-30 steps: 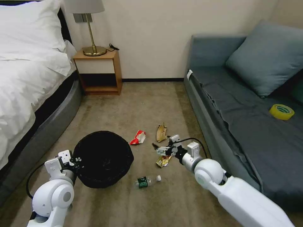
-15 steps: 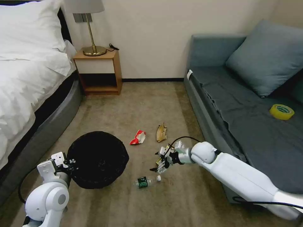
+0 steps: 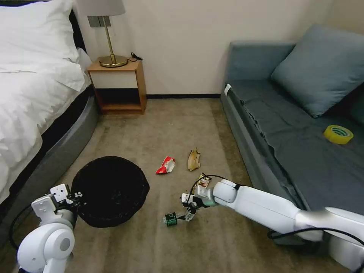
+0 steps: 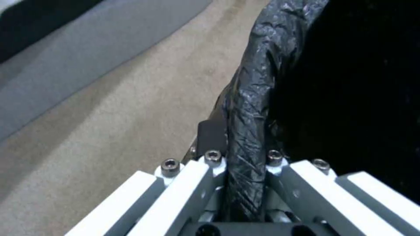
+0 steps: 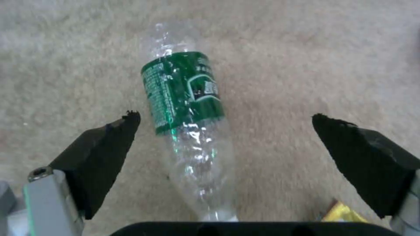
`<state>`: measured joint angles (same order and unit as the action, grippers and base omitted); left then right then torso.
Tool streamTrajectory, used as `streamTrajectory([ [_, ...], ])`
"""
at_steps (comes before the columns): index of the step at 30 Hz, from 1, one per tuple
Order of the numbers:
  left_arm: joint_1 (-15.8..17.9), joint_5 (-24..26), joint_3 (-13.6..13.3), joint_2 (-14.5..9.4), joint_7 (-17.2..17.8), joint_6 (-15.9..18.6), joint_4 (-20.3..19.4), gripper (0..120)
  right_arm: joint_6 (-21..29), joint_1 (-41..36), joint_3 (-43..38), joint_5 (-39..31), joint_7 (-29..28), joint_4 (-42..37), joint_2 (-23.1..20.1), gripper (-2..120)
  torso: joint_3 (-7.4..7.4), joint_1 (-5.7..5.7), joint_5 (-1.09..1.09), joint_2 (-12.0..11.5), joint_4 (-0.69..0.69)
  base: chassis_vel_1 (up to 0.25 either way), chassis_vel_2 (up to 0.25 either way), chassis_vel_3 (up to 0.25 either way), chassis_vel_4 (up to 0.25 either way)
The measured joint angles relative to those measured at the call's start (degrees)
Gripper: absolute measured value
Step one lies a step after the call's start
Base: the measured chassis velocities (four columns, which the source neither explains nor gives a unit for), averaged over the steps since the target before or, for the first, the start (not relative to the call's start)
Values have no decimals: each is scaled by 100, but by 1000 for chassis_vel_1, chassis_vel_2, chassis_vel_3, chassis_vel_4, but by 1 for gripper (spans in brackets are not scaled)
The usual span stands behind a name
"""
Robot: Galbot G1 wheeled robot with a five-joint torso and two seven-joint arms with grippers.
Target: Pick up the trash bin, then pick up the garbage on the floor and place it into the trash bin.
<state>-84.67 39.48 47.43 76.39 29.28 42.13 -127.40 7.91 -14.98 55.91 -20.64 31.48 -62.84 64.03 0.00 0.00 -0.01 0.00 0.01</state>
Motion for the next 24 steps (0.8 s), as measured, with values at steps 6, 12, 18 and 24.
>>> streamTrajectory([
  [6, -90, 56, 141, 3, -27, 0, -123, 2, -365, 118, 524, 244, -6, 800, 624, 100, 0, 0, -1, 0, 0, 0, 0, 0, 0],
  [12, -144, 59, 153, 36, -34, 0, -183, 2, -537, 99, 639, 455, -6, 1173, 843, 100, 0, 0, 0, 0, 0, 0, 0, 0, 0],
  [18, -163, 59, 155, 73, -38, 0, -232, 2, -593, 52, 690, 510, -22, 1254, 844, 100, 0, 0, 1, 0, -1, 0, 0, 0, 0],
  [24, -194, 47, 147, 118, -46, 0, -241, 2, -859, -154, 630, 713, -80, 1632, 969, 100, 0, 0, 1, 0, 0, 0, 0, 0, 0],
])
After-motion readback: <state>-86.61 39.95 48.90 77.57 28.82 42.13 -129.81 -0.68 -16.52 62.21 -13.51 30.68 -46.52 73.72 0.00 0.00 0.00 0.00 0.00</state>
